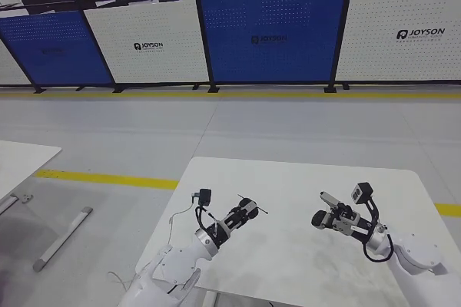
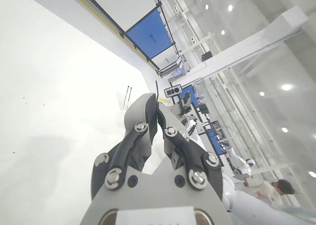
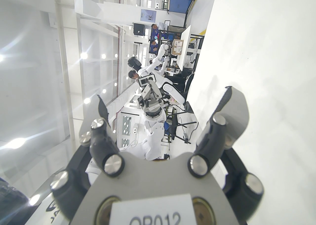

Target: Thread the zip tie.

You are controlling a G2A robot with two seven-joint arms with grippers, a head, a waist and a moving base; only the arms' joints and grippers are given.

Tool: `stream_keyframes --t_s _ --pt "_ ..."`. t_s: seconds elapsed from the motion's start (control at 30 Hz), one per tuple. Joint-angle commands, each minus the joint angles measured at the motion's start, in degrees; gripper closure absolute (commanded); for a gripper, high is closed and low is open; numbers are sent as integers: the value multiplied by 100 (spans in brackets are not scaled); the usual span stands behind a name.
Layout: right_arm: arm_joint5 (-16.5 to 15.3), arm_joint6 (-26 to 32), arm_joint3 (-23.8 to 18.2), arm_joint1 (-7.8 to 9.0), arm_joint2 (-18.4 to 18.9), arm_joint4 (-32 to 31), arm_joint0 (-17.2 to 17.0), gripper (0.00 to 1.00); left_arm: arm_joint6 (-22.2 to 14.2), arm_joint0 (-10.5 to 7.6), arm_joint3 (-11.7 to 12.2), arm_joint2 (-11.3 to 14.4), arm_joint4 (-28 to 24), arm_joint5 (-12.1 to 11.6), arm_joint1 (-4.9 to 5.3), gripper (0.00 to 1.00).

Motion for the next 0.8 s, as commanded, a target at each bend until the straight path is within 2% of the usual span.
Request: stream_keyframes --t_s 0.0,0.17,0.33,0.4,0.77 --pt "0 0 0 0 0 0 0 0 11 -2 0 6 19 2 -1 100" --pt "0 0 0 0 0 0 0 0 11 -2 0 6 19 2 -1 100" --pt "0 0 0 0 0 0 0 0 409 -94 54 203 -88 75 -57 100" --pt "0 0 0 0 0 0 0 0 491 -152 96 292 19 110 -72 100" --pt "0 0 0 0 0 0 0 0 500 -159 100 302 21 112 -74 100"
